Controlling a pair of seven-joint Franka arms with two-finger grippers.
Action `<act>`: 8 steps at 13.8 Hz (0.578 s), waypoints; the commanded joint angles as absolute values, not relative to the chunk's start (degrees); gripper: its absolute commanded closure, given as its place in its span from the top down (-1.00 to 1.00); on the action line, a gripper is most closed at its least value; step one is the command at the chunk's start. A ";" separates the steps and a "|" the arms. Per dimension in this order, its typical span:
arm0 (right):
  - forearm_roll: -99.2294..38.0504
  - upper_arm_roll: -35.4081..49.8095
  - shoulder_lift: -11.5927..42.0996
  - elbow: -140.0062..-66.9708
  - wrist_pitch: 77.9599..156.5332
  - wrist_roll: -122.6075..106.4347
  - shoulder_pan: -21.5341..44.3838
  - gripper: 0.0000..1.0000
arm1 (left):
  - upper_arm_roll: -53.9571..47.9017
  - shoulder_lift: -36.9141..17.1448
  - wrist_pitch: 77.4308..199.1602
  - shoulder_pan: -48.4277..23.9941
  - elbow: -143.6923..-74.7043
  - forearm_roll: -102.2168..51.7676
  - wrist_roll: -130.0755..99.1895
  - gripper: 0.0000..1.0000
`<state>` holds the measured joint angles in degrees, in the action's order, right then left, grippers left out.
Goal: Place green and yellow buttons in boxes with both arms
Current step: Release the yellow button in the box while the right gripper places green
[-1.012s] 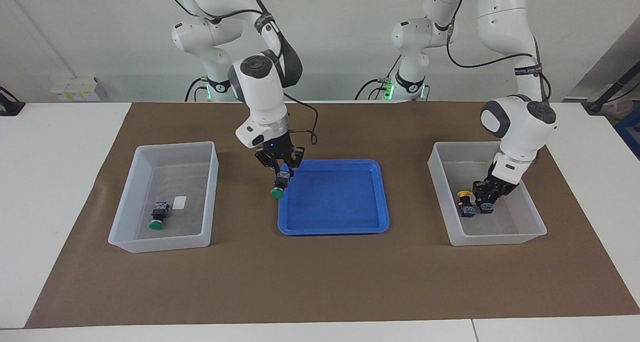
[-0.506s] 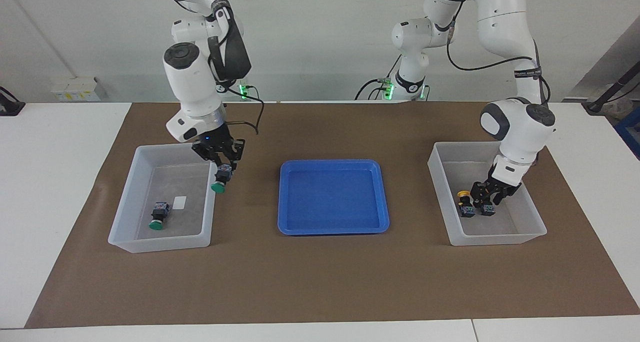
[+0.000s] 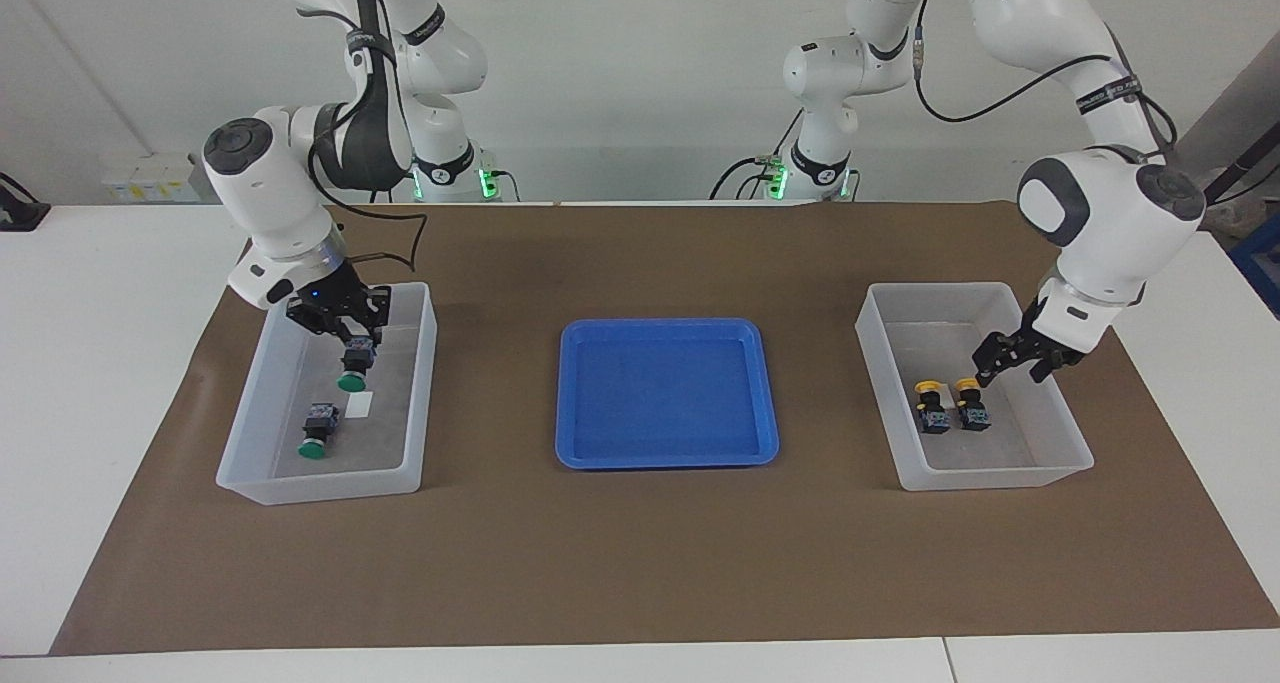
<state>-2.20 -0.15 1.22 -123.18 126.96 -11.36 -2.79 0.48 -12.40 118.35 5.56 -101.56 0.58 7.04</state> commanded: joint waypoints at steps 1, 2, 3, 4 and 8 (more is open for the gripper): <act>-3.60 0.70 4.30 -122.70 130.43 -14.58 -4.04 -1.00 | 0.26 -12.22 108.58 4.49 -93.98 3.43 6.94 0.81; -3.60 0.70 5.35 -122.26 130.86 -15.55 -4.30 -1.00 | 0.18 -12.22 105.93 4.05 -91.69 3.43 6.94 0.81; -3.60 0.70 6.14 -122.26 132.87 -16.43 -5.00 -1.00 | -0.09 -12.13 103.65 3.69 -89.67 3.34 6.94 0.81; -3.60 0.70 6.85 -122.26 133.76 -16.96 -5.44 -1.00 | -0.09 -12.04 101.01 3.17 -87.73 3.25 6.94 0.81; -3.52 0.70 12.82 -119.80 138.93 -17.05 -5.62 -1.00 | -0.26 -10.82 90.81 0.97 -82.36 2.90 6.77 0.81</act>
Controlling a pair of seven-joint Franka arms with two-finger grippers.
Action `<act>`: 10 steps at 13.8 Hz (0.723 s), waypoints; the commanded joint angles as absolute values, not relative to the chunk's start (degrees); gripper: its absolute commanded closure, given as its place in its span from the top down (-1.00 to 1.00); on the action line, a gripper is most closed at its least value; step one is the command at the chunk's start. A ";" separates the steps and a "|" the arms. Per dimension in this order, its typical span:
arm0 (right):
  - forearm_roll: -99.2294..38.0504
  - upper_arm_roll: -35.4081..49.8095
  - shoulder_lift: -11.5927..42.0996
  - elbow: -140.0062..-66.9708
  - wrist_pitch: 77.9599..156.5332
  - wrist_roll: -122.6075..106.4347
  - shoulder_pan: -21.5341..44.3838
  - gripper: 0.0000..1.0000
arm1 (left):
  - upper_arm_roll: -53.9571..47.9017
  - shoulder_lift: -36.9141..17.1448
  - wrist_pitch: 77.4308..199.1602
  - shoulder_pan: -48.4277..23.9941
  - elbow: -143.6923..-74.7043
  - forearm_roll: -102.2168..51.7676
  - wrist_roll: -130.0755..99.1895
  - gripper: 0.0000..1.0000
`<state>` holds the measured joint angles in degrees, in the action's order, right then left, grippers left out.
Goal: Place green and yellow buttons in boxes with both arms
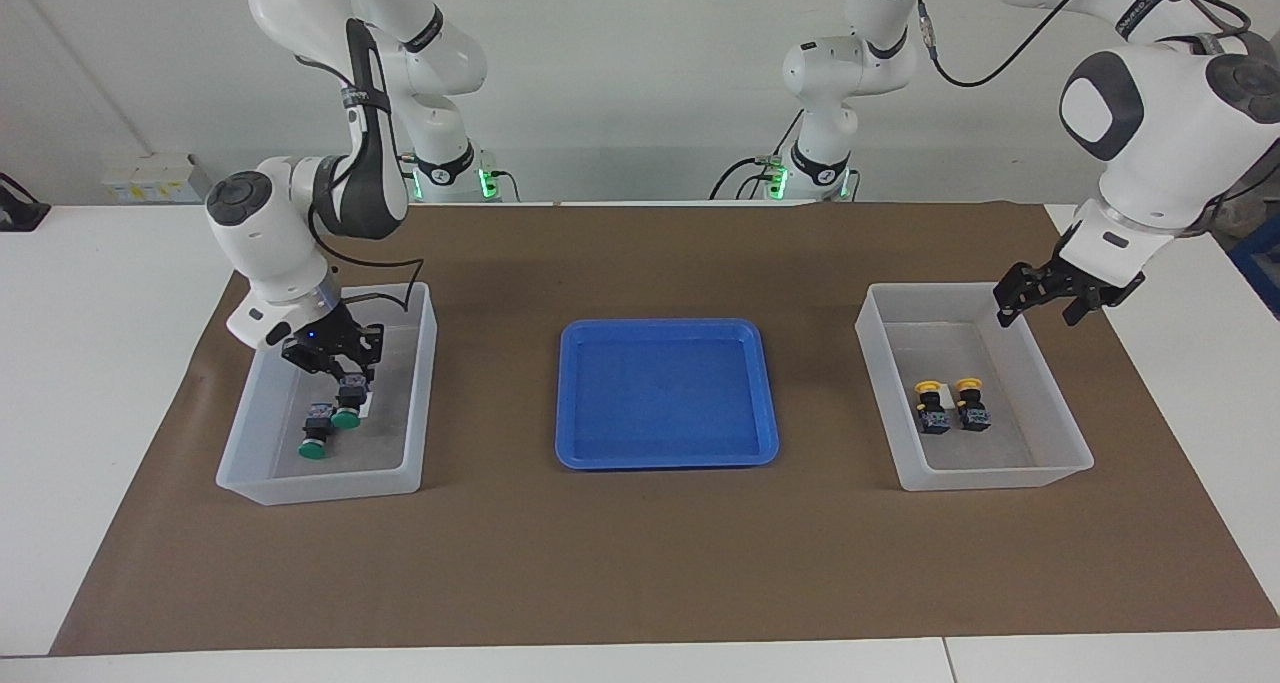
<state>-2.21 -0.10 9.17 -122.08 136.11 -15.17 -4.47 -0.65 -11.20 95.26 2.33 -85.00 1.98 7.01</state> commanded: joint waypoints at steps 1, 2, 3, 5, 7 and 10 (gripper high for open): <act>-3.52 0.70 14.05 -119.71 140.17 -16.79 -5.62 -1.00 | -0.18 -10.29 90.10 -0.43 -82.35 2.64 6.07 0.81; -3.52 0.70 14.67 -119.62 141.06 -16.70 -5.62 -1.00 | -0.26 -9.07 90.09 -1.92 -82.35 2.81 4.76 0.81; -3.52 0.70 14.94 -119.62 141.50 -16.70 -5.62 -1.00 | -0.35 -8.10 90.00 -2.54 -82.44 2.90 3.70 0.81; -3.52 0.70 15.03 -119.97 141.50 -16.35 -5.19 -1.00 | -0.61 -7.04 88.78 -3.33 -82.88 2.90 3.08 0.83; -3.52 0.62 15.03 -119.88 141.42 -16.35 -5.27 0.35 | -0.70 -6.51 88.42 -3.34 -83.06 2.90 3.16 0.85; -3.51 0.62 14.07 -119.45 140.72 -16.26 -5.54 1.00 | -0.70 -6.50 88.42 -3.34 -83.14 2.81 3.16 0.85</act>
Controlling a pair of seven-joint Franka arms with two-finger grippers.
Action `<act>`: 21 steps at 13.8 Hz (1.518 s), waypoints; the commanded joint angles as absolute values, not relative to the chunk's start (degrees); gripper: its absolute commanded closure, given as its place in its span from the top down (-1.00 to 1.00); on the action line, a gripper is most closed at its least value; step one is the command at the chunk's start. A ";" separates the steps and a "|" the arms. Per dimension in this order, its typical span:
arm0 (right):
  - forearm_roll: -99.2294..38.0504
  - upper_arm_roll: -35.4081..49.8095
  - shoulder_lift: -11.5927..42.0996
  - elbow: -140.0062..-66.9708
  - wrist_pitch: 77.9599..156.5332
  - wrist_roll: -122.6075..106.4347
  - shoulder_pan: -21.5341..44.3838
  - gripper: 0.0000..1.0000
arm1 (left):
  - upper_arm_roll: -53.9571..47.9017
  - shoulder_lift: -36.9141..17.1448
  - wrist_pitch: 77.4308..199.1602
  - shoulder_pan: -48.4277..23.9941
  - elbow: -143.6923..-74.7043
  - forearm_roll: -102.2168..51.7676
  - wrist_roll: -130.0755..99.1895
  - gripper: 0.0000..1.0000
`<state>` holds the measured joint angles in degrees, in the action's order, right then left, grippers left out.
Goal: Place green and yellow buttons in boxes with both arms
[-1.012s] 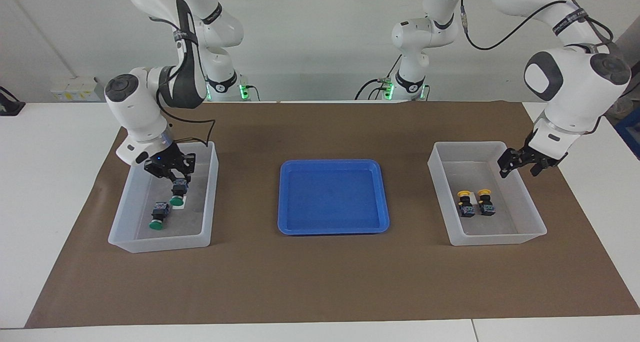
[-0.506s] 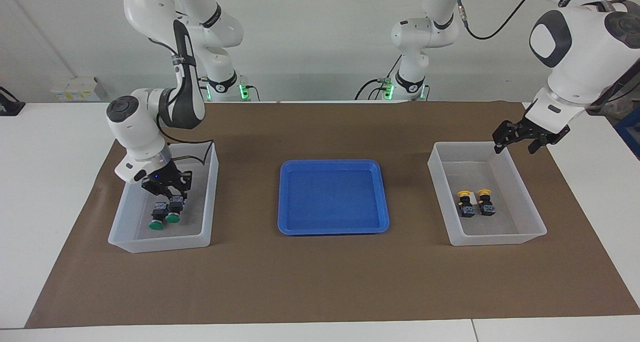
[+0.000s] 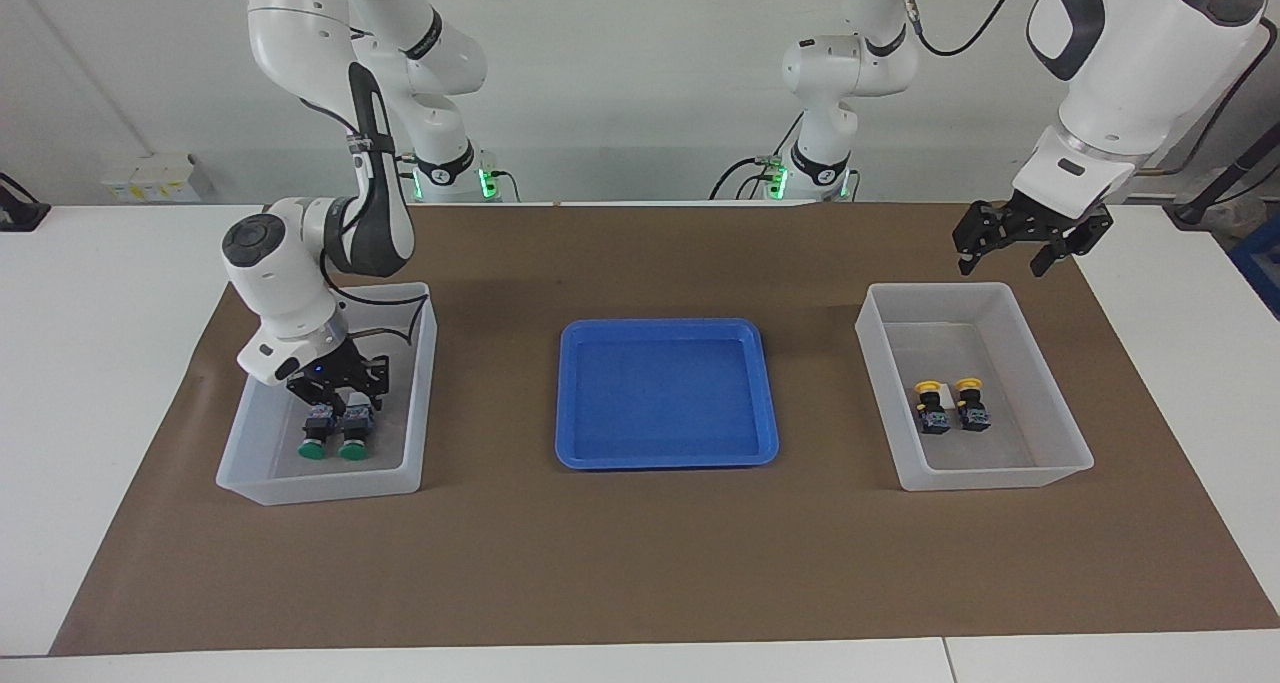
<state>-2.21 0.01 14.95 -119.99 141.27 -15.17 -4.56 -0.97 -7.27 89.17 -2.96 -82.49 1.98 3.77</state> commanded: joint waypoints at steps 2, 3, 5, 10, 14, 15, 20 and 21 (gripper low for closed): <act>-3.52 0.53 11.62 -119.27 140.10 -15.74 -5.45 1.00 | -0.70 -5.98 88.85 -3.34 -84.28 2.81 3.08 0.85; -3.52 0.53 10.30 -119.09 139.14 -14.60 -5.45 1.00 | -0.70 -5.28 89.21 -3.34 -85.16 2.81 2.99 0.85; -3.52 0.44 7.57 -118.22 136.86 -11.36 -5.45 1.00 | -0.70 -5.01 89.12 -3.34 -85.69 2.81 2.99 0.85; -2.64 0.53 2.82 -110.76 123.61 -3.17 -4.75 1.00 | -0.70 -3.61 87.72 -2.99 -87.96 2.81 3.51 1.00; -2.55 0.53 0.71 -102.23 109.98 -1.14 -4.75 1.00 | -0.62 -1.32 87.98 -2.46 -92.02 2.81 3.78 1.00; -2.20 0.53 0.09 -100.56 106.82 -1.14 -4.75 1.00 | -0.53 -1.23 88.15 -2.37 -92.02 2.81 3.78 1.00; -0.18 1.32 -2.71 -94.82 92.83 -0.79 -4.66 1.00 | -0.09 0.00 88.77 -2.46 -90.88 2.90 3.96 1.00; -0.18 1.49 -3.77 -95.97 92.46 0.34 -4.48 1.00 | 0.09 0.09 89.29 -2.37 -90.70 2.90 3.78 1.00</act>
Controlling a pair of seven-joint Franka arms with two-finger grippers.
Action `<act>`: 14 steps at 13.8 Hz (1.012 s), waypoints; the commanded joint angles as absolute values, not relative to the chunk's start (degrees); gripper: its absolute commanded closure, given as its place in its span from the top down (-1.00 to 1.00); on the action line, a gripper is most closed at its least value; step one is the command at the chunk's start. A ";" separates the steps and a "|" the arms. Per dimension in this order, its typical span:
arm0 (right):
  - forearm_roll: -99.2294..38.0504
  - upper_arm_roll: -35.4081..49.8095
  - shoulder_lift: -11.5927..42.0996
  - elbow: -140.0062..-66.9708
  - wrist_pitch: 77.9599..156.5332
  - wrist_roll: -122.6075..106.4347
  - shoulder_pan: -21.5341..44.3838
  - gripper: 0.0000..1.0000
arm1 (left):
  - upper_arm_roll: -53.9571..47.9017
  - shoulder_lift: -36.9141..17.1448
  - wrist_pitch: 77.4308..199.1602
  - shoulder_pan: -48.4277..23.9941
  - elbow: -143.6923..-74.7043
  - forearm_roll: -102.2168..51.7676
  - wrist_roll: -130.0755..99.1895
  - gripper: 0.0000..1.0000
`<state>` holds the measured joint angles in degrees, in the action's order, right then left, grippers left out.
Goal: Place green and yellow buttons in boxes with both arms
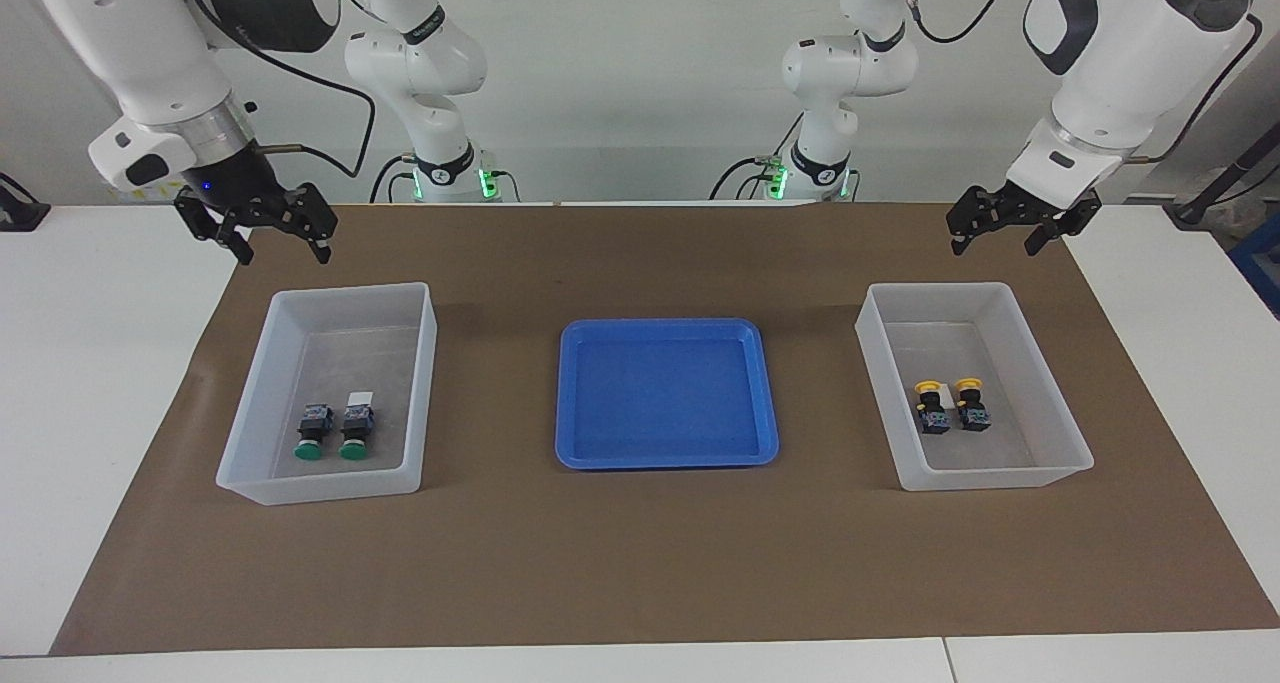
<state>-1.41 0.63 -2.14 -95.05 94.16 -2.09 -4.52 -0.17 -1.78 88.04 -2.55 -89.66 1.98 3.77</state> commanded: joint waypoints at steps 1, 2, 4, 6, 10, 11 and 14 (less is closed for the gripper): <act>-0.18 1.76 -4.13 -96.41 92.46 1.57 -4.57 1.00 | 0.17 0.09 90.25 -2.37 -90.36 2.81 3.52 1.00; -0.18 1.76 -4.22 -96.59 91.94 1.93 -4.57 1.00 | 0.09 0.00 90.79 -2.72 -90.26 2.81 3.17 1.00; -0.18 1.67 -4.22 -96.50 91.67 1.76 -4.75 1.00 | -0.52 0.00 92.01 -3.25 -90.26 2.81 3.08 1.00; -0.26 1.67 -4.22 -96.50 90.80 1.84 -4.57 1.00 | -0.53 0.09 91.76 -2.82 -90.44 1.51 3.25 1.00; -0.26 2.02 -4.57 -96.68 90.00 1.93 -2.99 1.00 | -0.09 0.09 91.49 -2.55 -90.44 -2.90 2.99 1.00; -0.26 2.20 -4.48 -96.59 90.35 1.93 -2.81 1.00 | -0.09 0.09 91.58 -2.55 -90.44 -2.90 2.99 1.00; -0.26 2.64 -4.39 -96.42 90.70 2.28 -2.90 1.00 | -0.09 0.17 91.84 -2.55 -90.62 -2.81 2.46 1.00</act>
<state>-1.12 1.99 -3.35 -95.53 90.34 0.74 -2.54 -0.24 -0.63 90.80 -2.62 -89.61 -2.11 3.22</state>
